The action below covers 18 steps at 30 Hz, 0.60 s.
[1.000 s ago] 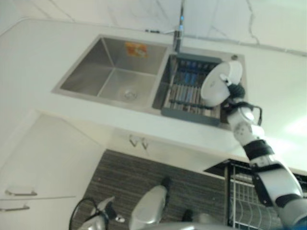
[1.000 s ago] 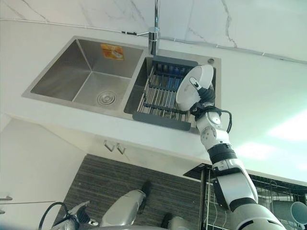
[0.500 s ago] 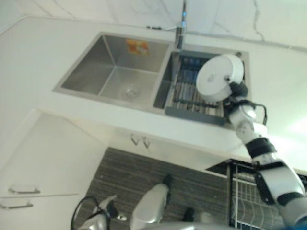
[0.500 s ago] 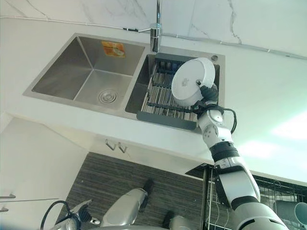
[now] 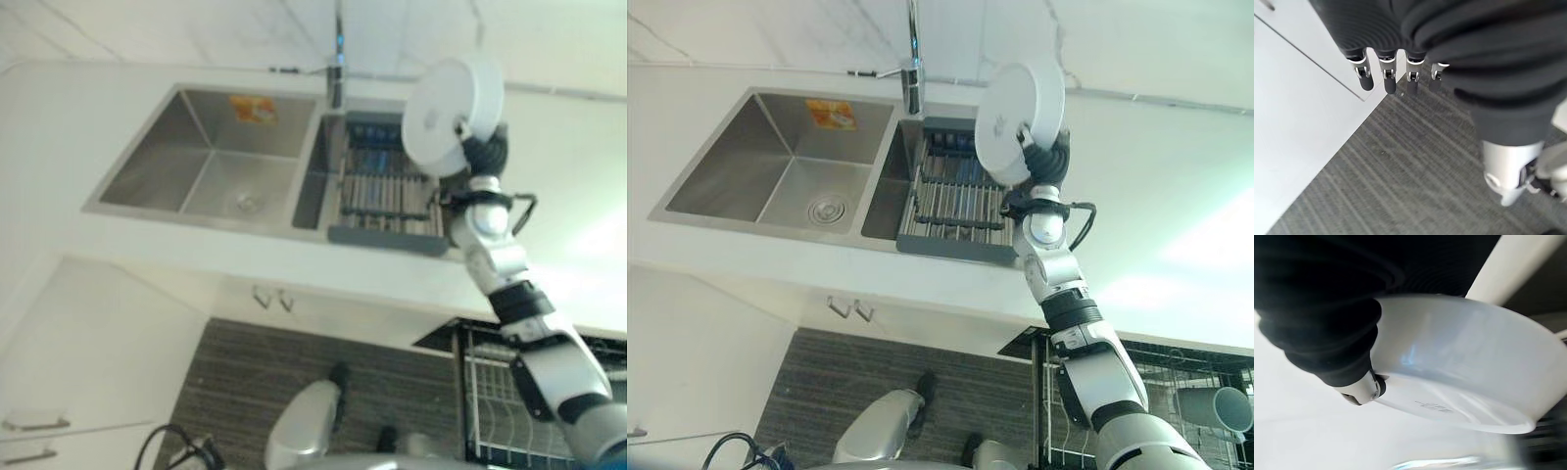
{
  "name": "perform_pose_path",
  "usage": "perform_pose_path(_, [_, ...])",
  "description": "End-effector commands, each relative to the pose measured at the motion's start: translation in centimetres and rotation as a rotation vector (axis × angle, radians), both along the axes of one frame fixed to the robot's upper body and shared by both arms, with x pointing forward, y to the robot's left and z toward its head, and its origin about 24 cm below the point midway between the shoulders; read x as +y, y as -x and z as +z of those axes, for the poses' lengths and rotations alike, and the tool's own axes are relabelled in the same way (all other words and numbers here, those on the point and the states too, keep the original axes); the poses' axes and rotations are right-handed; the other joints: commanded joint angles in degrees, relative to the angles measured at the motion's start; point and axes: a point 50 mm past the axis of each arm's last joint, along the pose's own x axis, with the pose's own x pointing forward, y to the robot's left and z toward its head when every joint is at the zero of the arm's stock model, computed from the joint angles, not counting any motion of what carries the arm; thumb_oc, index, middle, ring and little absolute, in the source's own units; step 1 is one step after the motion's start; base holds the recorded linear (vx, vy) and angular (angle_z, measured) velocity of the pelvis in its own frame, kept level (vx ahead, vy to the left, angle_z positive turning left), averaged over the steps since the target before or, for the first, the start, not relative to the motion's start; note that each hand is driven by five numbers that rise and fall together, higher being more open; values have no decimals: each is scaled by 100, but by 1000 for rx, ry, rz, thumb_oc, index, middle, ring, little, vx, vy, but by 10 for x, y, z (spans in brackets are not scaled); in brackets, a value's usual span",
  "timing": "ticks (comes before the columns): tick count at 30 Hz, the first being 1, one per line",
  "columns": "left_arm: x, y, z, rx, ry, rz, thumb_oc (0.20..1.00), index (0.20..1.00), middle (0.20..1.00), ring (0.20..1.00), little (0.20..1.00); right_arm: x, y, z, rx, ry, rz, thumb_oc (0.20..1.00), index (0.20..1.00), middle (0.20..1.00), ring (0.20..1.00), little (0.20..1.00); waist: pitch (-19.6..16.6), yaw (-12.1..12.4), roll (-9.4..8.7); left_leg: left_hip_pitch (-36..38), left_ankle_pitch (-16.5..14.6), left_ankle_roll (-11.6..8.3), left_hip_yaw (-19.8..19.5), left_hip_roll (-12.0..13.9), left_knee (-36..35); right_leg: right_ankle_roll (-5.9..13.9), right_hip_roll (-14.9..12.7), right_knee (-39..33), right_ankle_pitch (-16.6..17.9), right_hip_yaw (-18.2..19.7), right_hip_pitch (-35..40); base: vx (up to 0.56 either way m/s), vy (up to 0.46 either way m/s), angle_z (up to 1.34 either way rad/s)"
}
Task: Place the dishes in the dishwasher.
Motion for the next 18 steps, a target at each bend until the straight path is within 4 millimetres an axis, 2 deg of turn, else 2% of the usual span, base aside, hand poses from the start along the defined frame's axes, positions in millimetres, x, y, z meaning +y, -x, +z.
perform_pose_path(1, [8, 23, -1, 90, -63, -25, 1000, 1000, 1000, 1000, 1000, -4, 22, 30, -240, 35, -44, 200, 200, 200, 200, 200, -600, -36, 22, 187, -812, -220, 276, 391, 44, 190, -238, 176, 477, -72, -503, -10, -43, -41])
perform_pose_path(4, [5, 19, -2, 79, -63, -7, 1000, 1000, 1000, 1000, 1000, -7, 39, 37, -294, 37, -38, 200, 200, 200, 200, 200, -732, -228, -56, 292, -882, -267, 469, 534, 44, 191, -207, 176, 457, 86, -515, -29, -67, -45])
perform_pose_path(9, [-6, 13, -5, 61, -28, 19, 1000, 1000, 1000, 1000, 1000, -21, 46, 34, -288, -20, -9, 200, 200, 200, 200, 200, -889, -480, -123, 436, -954, -347, 756, 752, 44, 179, -162, 176, 431, 315, -570, -71, -64, -62])
perform_pose_path(11, [-10, 12, -6, 53, -18, 25, 1000, 1000, 1000, 1000, 1000, -23, 52, 33, -314, -11, -52, 200, 200, 200, 200, 200, -924, -572, -128, 489, -971, -375, 845, 820, 44, 173, -154, 176, 439, 357, -588, -8, -31, -40])
perform_pose_path(13, [-15, 14, -7, 48, -20, 20, 1000, 1000, 1000, 1000, 1000, -36, 65, 32, -342, 1, -102, 200, 200, 200, 200, 200, -914, -692, -126, 518, -980, -398, 931, 863, 44, 201, -166, 176, 467, 389, -636, -31, -54, -33])
perform_pose_path(15, [-16, 2, -5, 9, -25, 26, 1000, 1000, 1000, 1000, 1000, -45, 75, 34, -381, -1, -130, 200, 200, 200, 200, 200, -767, -770, -113, 432, -857, -414, 922, 930, 44, 149, -169, 176, 542, 426, -753, -240, -57, -11])
perform_pose_path(16, [-14, -10, -2, -13, -24, 46, 1000, 1000, 1000, 1000, 1000, -46, 77, 38, -400, -2, -145, 200, 200, 200, 200, 200, -662, -836, -84, 381, -809, -404, 905, 965, 44, 117, -150, 176, 583, 455, -831, -282, -45, -10])
perform_pose_path(18, [-13, -19, 0, -28, -17, 66, 1000, 1000, 1000, 1000, 1000, -48, 77, 40, -402, -4, -164, 200, 200, 200, 200, 200, -605, -905, -62, 360, -804, -401, 914, 991, 44, 114, -117, 176, 596, 521, -889, -171, -38, -11])
